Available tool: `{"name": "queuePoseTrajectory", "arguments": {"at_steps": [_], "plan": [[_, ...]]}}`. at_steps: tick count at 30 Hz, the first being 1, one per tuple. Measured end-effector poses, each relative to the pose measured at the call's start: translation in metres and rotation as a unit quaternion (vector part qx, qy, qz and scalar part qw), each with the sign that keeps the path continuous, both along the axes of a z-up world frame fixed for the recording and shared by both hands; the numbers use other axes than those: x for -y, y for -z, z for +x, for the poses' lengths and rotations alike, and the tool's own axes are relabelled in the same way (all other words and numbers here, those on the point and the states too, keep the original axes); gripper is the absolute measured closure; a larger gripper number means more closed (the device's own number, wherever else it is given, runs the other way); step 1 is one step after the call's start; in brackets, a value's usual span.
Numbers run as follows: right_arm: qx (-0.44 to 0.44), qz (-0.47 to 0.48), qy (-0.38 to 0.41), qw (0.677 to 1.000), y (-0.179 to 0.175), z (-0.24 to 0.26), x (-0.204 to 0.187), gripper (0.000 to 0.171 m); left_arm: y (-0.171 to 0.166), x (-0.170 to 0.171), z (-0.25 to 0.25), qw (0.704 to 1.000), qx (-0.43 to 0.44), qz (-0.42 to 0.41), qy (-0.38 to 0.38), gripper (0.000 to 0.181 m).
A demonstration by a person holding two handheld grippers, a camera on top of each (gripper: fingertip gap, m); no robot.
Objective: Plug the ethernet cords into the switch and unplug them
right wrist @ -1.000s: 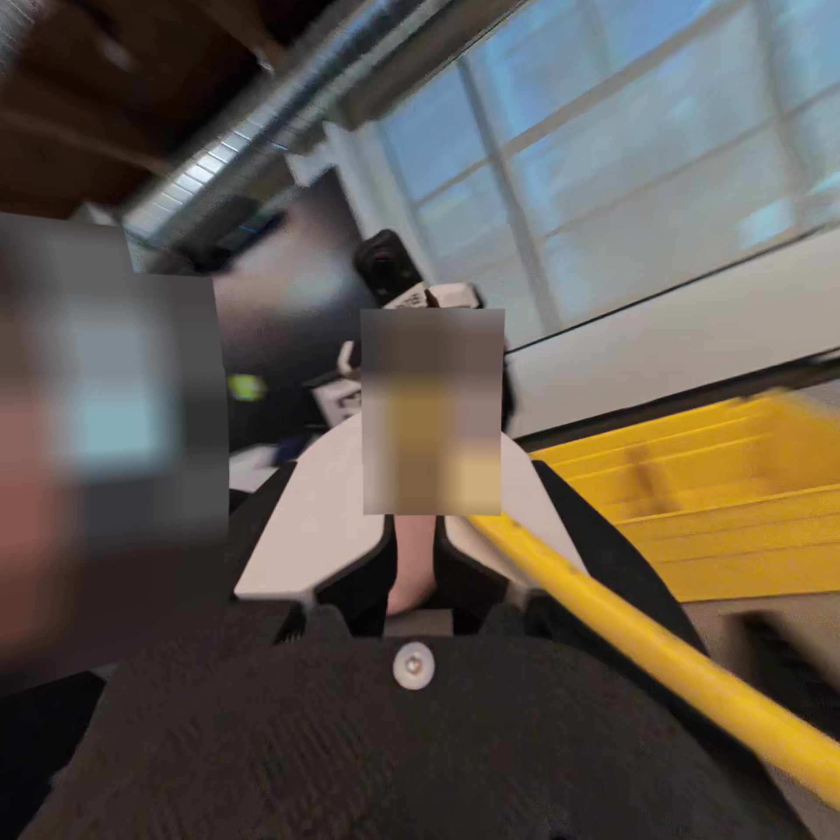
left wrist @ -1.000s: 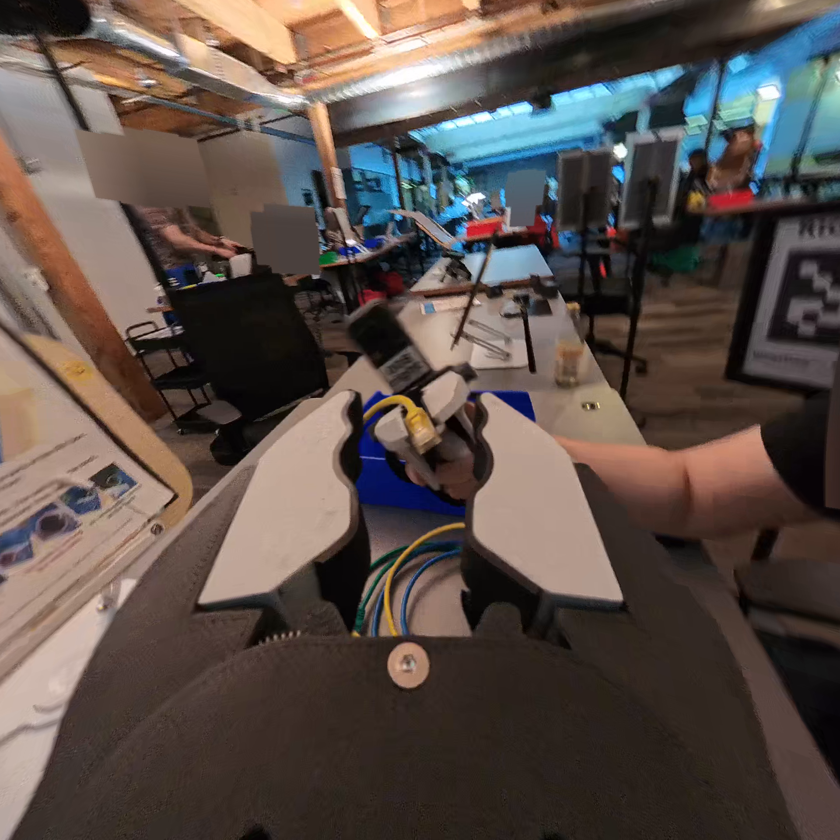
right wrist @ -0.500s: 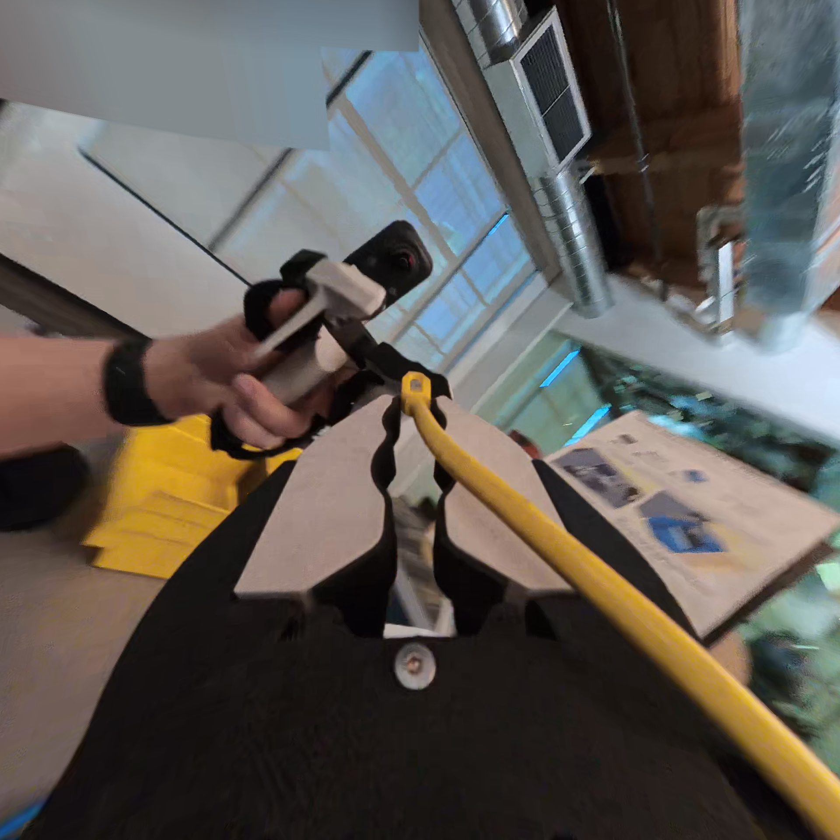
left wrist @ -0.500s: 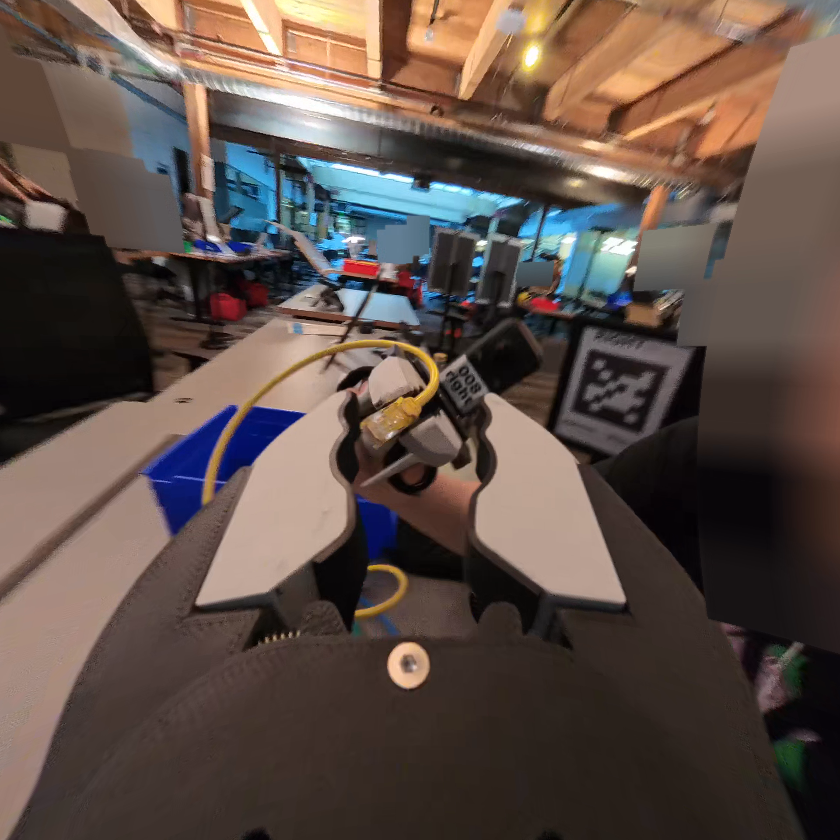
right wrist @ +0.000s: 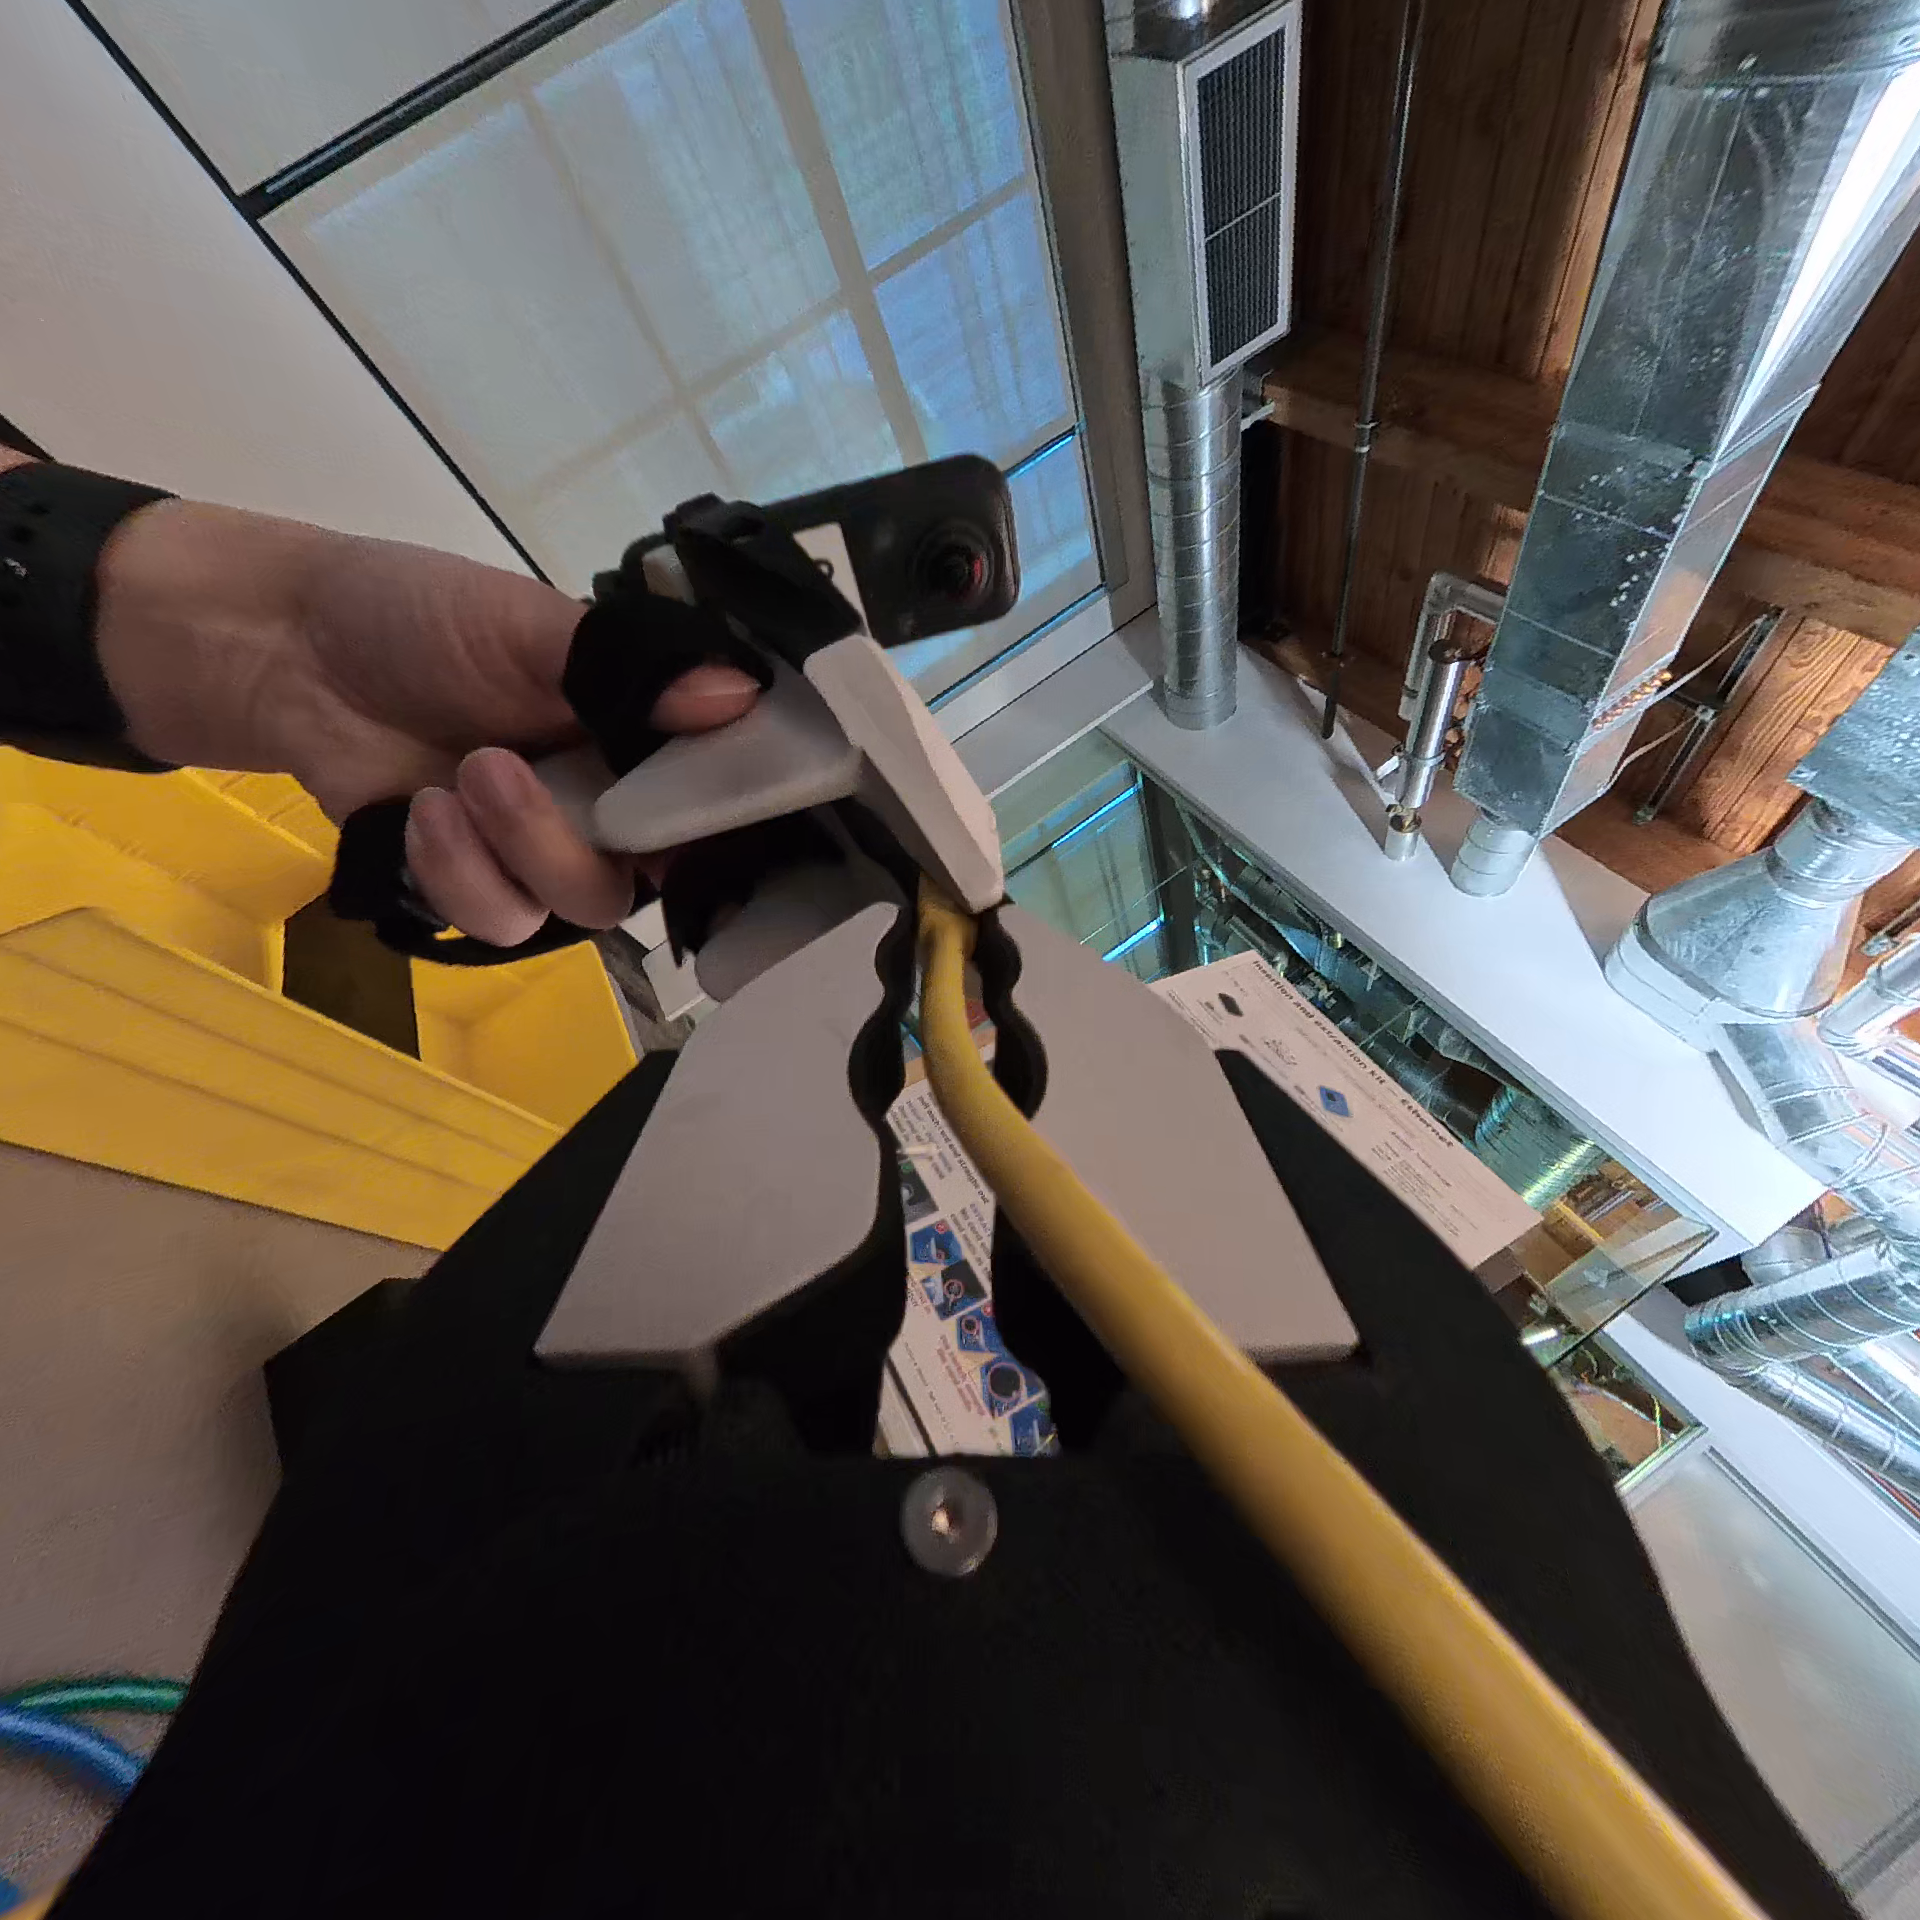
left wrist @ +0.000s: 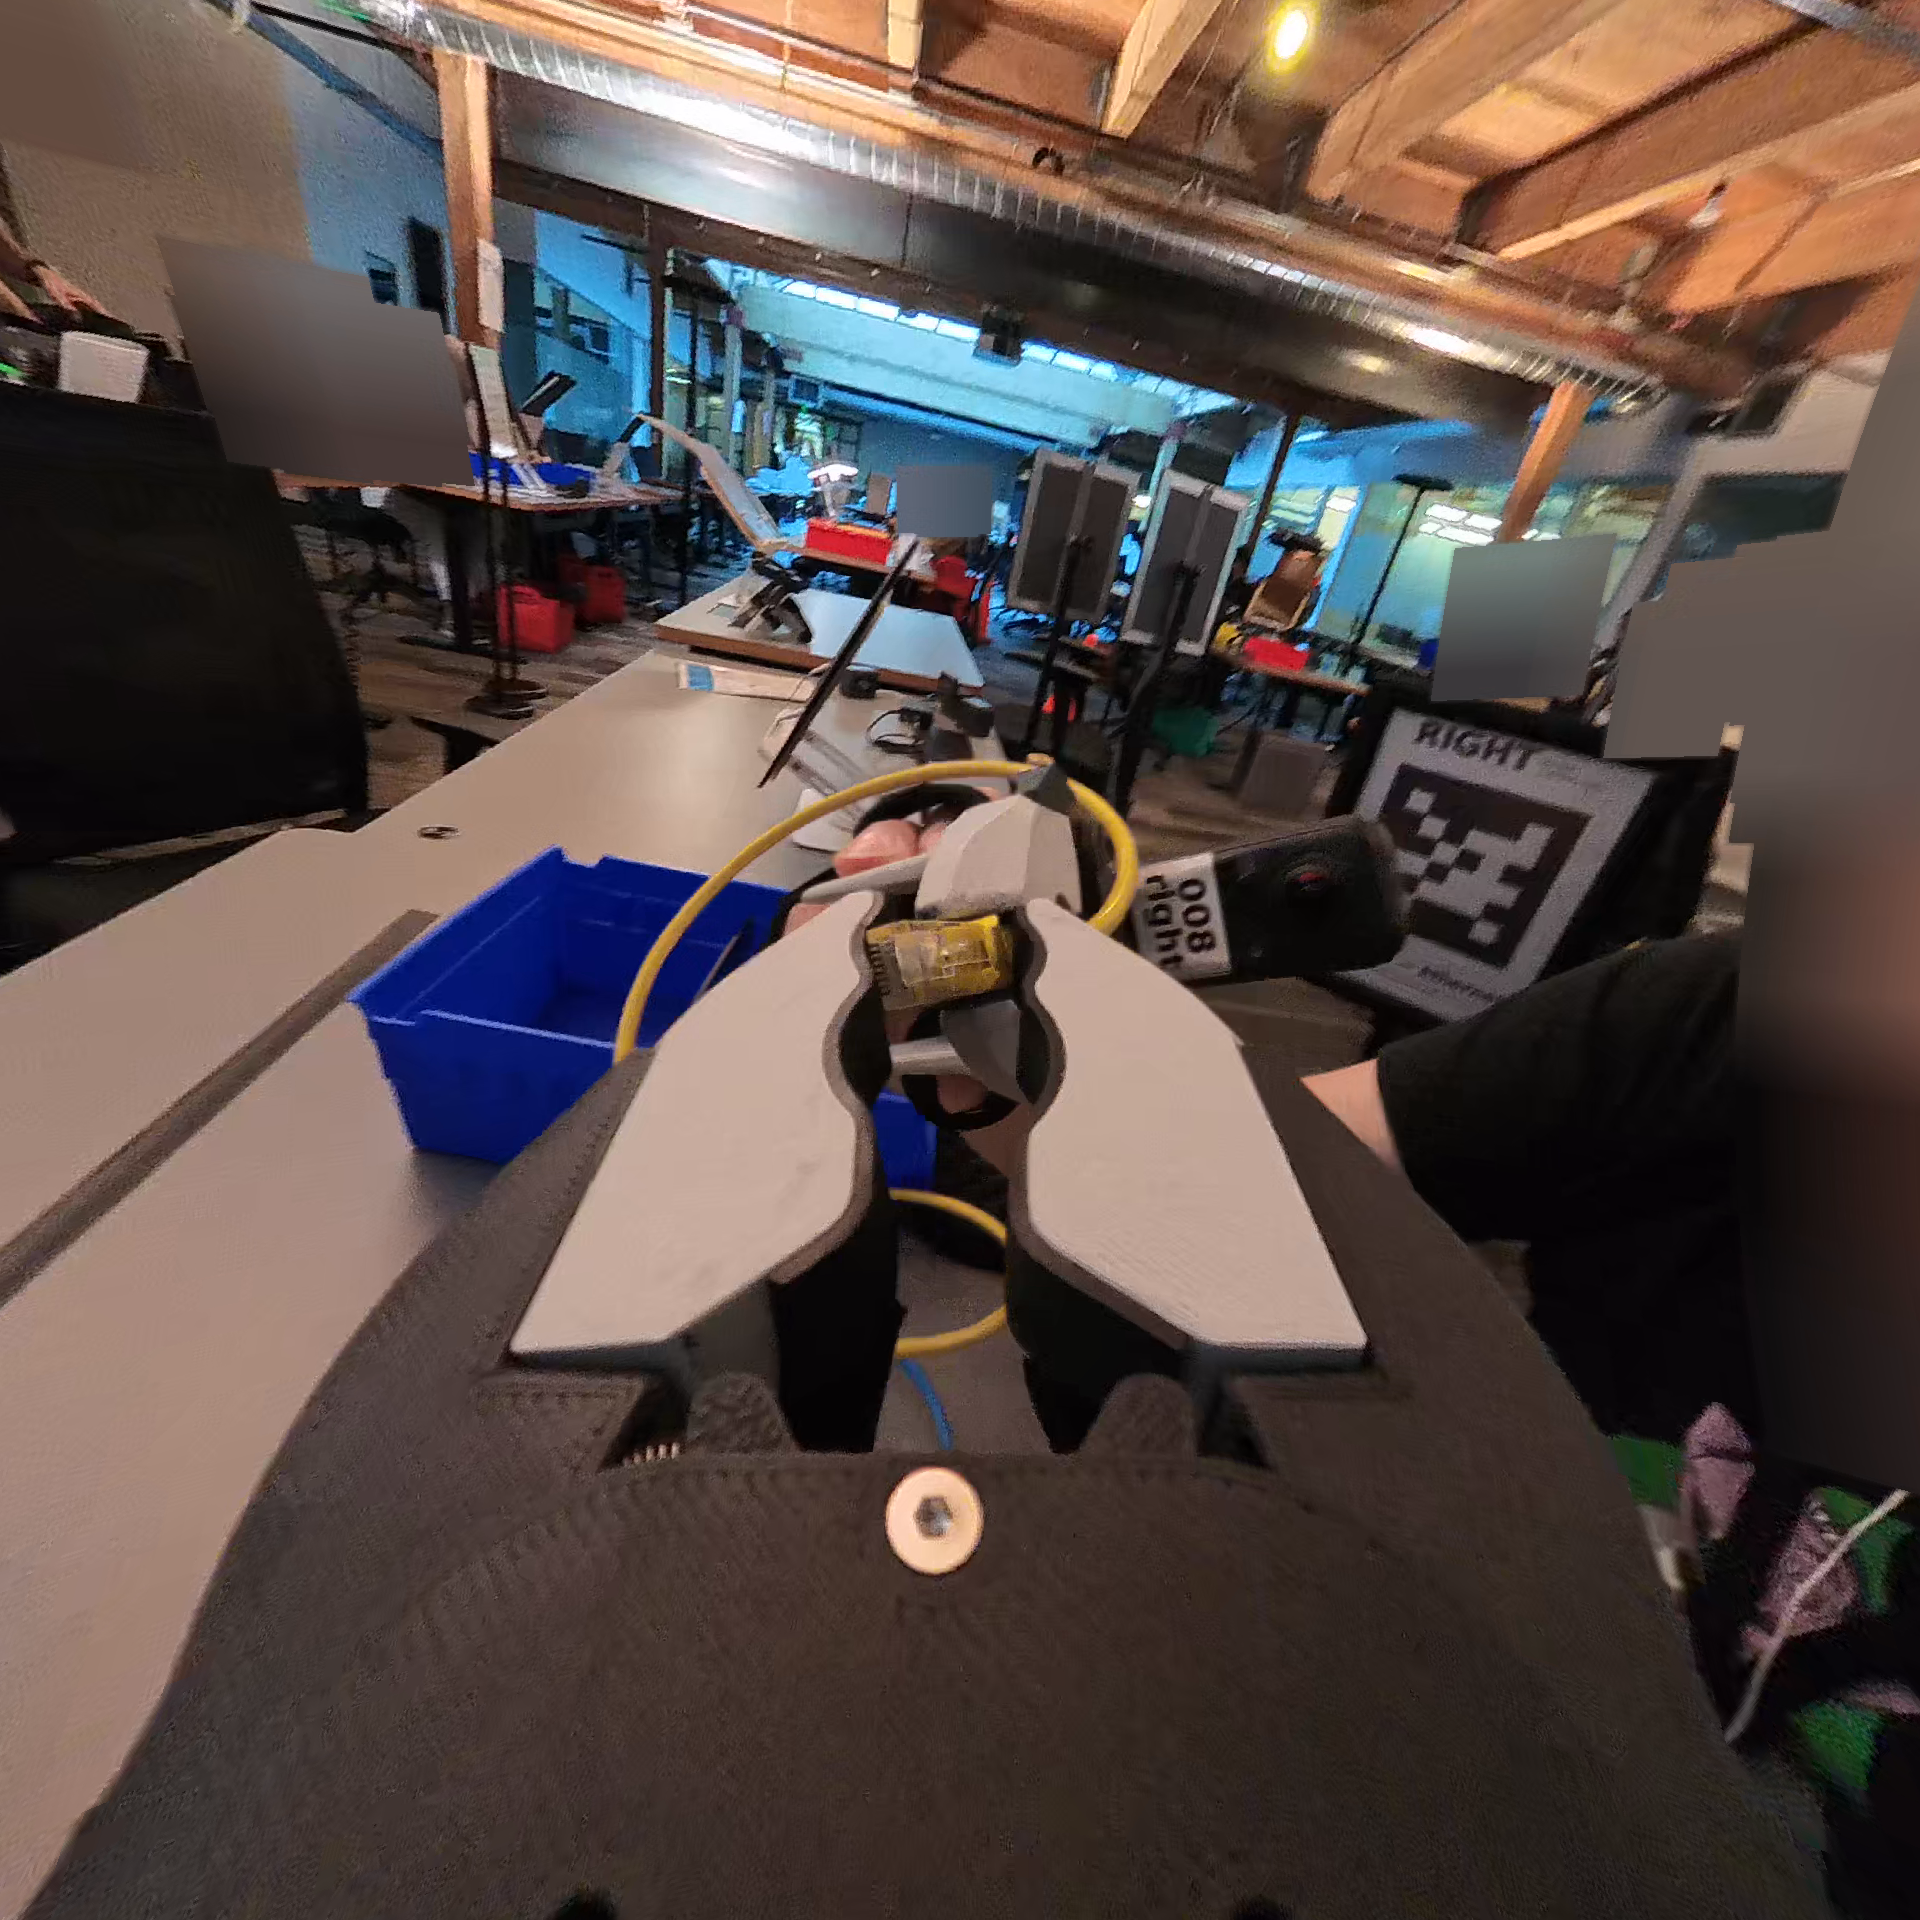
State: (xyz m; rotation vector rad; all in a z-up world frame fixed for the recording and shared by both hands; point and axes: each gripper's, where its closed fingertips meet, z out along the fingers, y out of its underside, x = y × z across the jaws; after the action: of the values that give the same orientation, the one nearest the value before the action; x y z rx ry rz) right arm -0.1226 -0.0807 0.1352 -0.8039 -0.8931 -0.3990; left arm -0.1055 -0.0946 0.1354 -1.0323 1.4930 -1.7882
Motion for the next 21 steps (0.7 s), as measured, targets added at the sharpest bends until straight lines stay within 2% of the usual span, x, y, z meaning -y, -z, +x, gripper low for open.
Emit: {"name": "queuePoseTrajectory", "arguments": {"at_steps": [5, 10, 21], "plan": [[-0.006, -0.018, -0.038, 0.999, -0.003, -0.005, 0.009, 0.158, -0.003, -0.014, -0.008, 1.000, -0.002, 0.007, -0.029, 0.162], [0.000, -0.056, 0.000, 0.998, 0.003, -0.001, -0.004, 0.157, 0.001, -0.013, -0.006, 0.999, -0.014, 0.016, -0.036, 0.163], [0.004, -0.047, 0.011, 0.999, 0.004, 0.001, -0.005, 0.161, 0.004, -0.015, -0.003, 0.999, -0.022, 0.017, -0.043, 0.162]]}}
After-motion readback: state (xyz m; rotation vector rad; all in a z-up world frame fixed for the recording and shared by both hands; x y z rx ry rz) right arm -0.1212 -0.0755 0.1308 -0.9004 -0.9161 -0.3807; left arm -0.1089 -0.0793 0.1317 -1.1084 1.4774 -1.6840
